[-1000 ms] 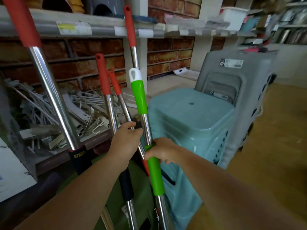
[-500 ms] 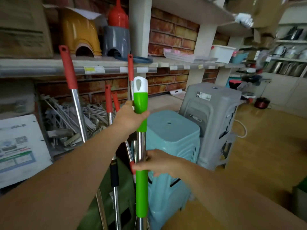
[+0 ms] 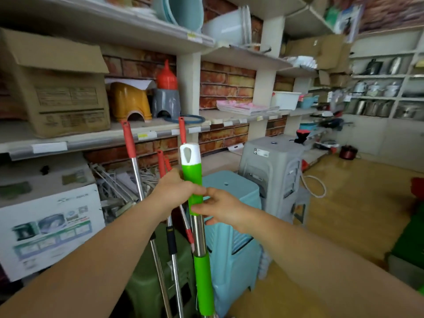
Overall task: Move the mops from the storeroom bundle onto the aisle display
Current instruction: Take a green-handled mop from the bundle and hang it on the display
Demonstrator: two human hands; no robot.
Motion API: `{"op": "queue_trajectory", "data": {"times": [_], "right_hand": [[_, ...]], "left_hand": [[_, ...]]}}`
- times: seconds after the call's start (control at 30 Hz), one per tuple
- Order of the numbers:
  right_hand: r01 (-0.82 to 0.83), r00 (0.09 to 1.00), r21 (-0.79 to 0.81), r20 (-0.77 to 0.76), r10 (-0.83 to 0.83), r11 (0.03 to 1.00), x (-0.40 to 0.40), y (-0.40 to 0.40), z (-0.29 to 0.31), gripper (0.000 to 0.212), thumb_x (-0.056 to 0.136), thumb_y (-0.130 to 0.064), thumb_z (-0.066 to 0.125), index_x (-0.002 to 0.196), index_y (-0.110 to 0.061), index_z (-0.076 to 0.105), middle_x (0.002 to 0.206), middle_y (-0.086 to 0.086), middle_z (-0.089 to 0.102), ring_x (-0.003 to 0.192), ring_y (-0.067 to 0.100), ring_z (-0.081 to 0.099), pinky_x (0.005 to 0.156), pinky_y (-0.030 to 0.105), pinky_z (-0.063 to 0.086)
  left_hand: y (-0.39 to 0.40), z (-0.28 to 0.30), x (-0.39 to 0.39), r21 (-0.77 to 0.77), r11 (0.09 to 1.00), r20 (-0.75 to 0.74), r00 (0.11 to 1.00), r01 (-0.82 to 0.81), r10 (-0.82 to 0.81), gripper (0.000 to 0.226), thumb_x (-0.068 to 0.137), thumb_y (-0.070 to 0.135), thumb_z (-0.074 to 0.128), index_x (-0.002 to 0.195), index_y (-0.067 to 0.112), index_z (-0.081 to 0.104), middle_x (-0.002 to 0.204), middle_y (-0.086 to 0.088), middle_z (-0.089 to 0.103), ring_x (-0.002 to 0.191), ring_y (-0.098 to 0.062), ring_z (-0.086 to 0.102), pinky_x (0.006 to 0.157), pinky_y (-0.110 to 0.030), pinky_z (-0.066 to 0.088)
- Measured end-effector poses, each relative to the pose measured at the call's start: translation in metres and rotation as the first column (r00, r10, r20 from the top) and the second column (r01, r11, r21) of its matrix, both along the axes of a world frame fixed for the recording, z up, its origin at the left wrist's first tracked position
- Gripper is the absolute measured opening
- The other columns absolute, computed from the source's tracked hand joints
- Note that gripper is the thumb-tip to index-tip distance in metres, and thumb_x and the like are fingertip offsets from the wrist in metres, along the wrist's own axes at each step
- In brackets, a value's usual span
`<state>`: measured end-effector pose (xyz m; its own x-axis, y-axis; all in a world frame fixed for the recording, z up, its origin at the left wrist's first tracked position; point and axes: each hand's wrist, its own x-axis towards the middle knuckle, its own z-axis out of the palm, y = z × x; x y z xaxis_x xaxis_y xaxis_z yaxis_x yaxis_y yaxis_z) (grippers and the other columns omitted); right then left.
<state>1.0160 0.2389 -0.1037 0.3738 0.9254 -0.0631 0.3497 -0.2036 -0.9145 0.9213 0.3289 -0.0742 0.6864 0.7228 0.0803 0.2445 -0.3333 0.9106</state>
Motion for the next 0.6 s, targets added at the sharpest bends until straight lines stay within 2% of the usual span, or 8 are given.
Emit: {"op": "queue_trajectory", "data": {"times": [0.1, 0.23, 0.33, 0.43, 0.53, 0.6], "right_hand": [[0.058, 0.998, 0.023, -0.011, -0.057, 0.998, -0.037, -0.029, 0.003, 0.032, 0.086, -0.009, 0.062, 0.117, -0.010, 0.052, 0.085, 0.003, 0.055, 0.078, 0.013, 0.055, 0.070, 0.025, 0.046], [0.205, 0.975, -0.002, 0.093, -0.204, 0.979, -0.074, -0.072, 0.009, 0.024, 0.082, -0.017, 0.066, 0.104, -0.010, 0.062, 0.089, 0.006, 0.056, 0.085, 0.017, 0.053, 0.076, 0.028, 0.043], [0.228, 0.969, -0.018, 0.103, -0.225, 0.973, -0.097, -0.114, 0.020, 0.012, 0.081, -0.021, 0.067, 0.091, -0.018, 0.062, 0.085, 0.002, 0.056, 0.084, 0.015, 0.053, 0.079, 0.029, 0.043], [0.230, 0.961, -0.026, 0.164, -0.222, 0.973, -0.116, -0.160, 0.041, 0.012, 0.082, -0.024, 0.067, 0.089, -0.017, 0.060, 0.082, 0.000, 0.054, 0.080, 0.013, 0.052, 0.077, 0.028, 0.041], [0.236, 0.952, 0.026, 0.194, -0.236, 0.971, -0.131, -0.203, 0.073, 0.010, 0.084, -0.025, 0.065, 0.086, -0.017, 0.060, 0.079, 0.000, 0.057, 0.080, 0.014, 0.054, 0.080, 0.033, 0.045], [0.266, 0.939, 0.088, 0.204, -0.278, 0.960, -0.139, -0.231, 0.097, 0.011, 0.085, -0.023, 0.065, 0.093, -0.015, 0.063, 0.087, 0.005, 0.063, 0.082, 0.012, 0.058, 0.080, 0.026, 0.049]], "left_hand": [[-0.024, 0.012, -0.033, 0.019, 0.991, 0.024, 0.990, 0.136, -0.136, 0.020, 0.076, 0.021, 0.073, 0.095, 0.016, 0.066, 0.104, -0.007, 0.069, 0.094, -0.020, 0.062, 0.085, -0.031, 0.046], [-0.066, 0.037, -0.067, 0.116, 0.969, 0.035, 0.974, 0.218, -0.224, 0.020, 0.080, 0.036, 0.068, 0.095, 0.026, 0.061, 0.104, -0.001, 0.064, 0.099, -0.017, 0.059, 0.086, -0.028, 0.043], [-0.101, 0.056, -0.087, 0.201, 0.931, 0.018, 0.949, 0.304, -0.313, 0.024, 0.074, 0.031, 0.075, 0.094, 0.023, 0.065, 0.100, -0.002, 0.069, 0.094, -0.015, 0.063, 0.087, -0.029, 0.047], [-0.137, 0.074, -0.102, 0.245, 0.897, 0.055, 0.919, 0.367, -0.390, 0.030, 0.069, 0.024, 0.079, 0.096, 0.021, 0.065, 0.097, -0.001, 0.070, 0.092, -0.015, 0.064, 0.084, -0.027, 0.049], [-0.177, 0.097, -0.109, 0.281, 0.887, 0.165, 0.892, 0.367, -0.421, 0.032, 0.066, 0.025, 0.081, 0.094, 0.022, 0.066, 0.096, 0.000, 0.070, 0.090, -0.015, 0.064, 0.083, -0.029, 0.049], [-0.202, 0.118, -0.111, 0.292, 0.892, 0.254, 0.871, 0.345, -0.420, 0.026, 0.065, 0.026, 0.082, 0.085, 0.028, 0.065, 0.092, 0.002, 0.069, 0.086, -0.012, 0.063, 0.083, -0.029, 0.049]]}}
